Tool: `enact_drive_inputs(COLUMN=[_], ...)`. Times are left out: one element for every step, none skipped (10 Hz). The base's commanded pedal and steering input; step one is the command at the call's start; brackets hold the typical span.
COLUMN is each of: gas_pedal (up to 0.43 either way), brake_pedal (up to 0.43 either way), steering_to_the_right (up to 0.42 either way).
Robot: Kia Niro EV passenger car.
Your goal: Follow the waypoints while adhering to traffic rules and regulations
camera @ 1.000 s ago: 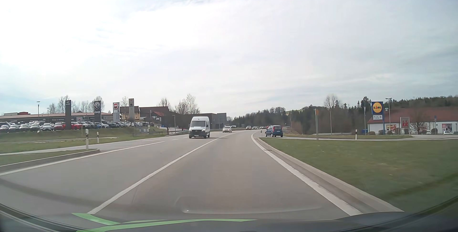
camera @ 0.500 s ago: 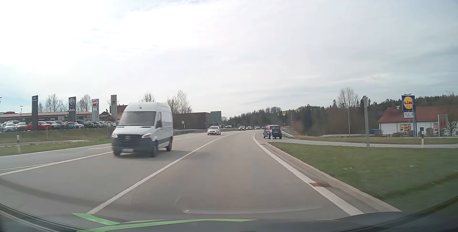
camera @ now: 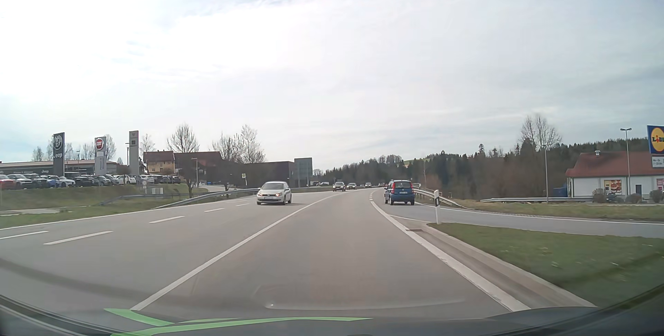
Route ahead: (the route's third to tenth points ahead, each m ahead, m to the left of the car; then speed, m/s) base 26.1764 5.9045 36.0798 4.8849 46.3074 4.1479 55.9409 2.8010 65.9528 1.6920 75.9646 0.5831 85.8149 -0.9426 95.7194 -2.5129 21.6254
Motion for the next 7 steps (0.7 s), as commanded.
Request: enact_drive_inputs(gas_pedal=[0.087,0.098,0.098,0.098,0.098,0.11,0.11], brake_pedal=[0.0,0.0,0.0,0.0,0.0,0.0,0.0], steering_to_the_right=[0.01,0.011,0.012,0.012,0.012,0.013,0.013])
